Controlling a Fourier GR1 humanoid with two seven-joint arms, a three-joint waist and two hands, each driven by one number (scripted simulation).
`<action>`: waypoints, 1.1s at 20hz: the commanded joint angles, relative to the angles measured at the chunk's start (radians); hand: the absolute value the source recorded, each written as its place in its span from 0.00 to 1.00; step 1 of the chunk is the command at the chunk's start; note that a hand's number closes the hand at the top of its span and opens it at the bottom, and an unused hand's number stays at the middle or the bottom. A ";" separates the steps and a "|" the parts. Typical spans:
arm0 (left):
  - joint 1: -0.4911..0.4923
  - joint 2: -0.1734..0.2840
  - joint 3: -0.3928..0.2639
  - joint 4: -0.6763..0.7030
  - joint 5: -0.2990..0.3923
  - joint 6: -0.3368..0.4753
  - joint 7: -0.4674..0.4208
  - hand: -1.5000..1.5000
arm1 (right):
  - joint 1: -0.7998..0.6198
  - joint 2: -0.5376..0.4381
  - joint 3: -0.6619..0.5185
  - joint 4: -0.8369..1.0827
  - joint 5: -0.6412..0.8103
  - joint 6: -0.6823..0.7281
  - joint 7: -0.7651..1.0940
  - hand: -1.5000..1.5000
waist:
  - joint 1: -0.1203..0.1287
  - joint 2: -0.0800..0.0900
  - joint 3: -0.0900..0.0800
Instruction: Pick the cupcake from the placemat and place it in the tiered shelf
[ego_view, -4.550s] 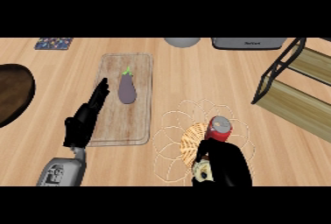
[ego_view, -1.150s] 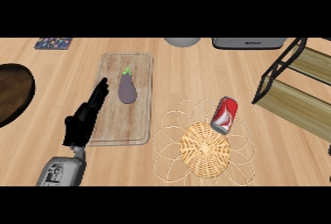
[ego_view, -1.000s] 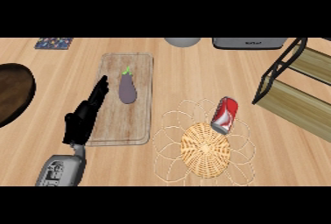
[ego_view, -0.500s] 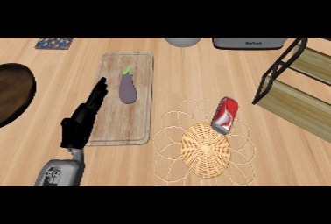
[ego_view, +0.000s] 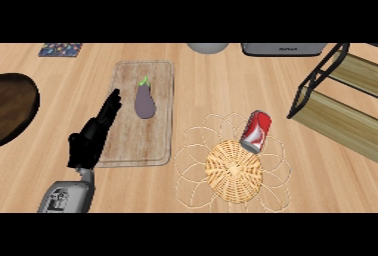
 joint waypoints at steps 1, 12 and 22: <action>-0.005 -0.019 -0.004 0.038 -0.021 0.027 -0.021 0.50 | 0.117 0.027 -0.007 -0.091 0.072 0.008 0.093 0.00 | -0.009 -0.002 0.000; -0.012 -0.016 0.007 0.026 -0.011 0.014 -0.029 0.50 | 0.139 0.051 -0.024 -0.279 -0.102 -0.005 0.137 0.00 | -0.006 -0.002 0.000; 0.039 -0.011 0.004 -0.005 -0.012 0.004 -0.036 0.50 | 0.048 -0.041 -0.074 -0.260 -0.252 -0.035 0.134 0.00 | 0.004 -0.002 0.000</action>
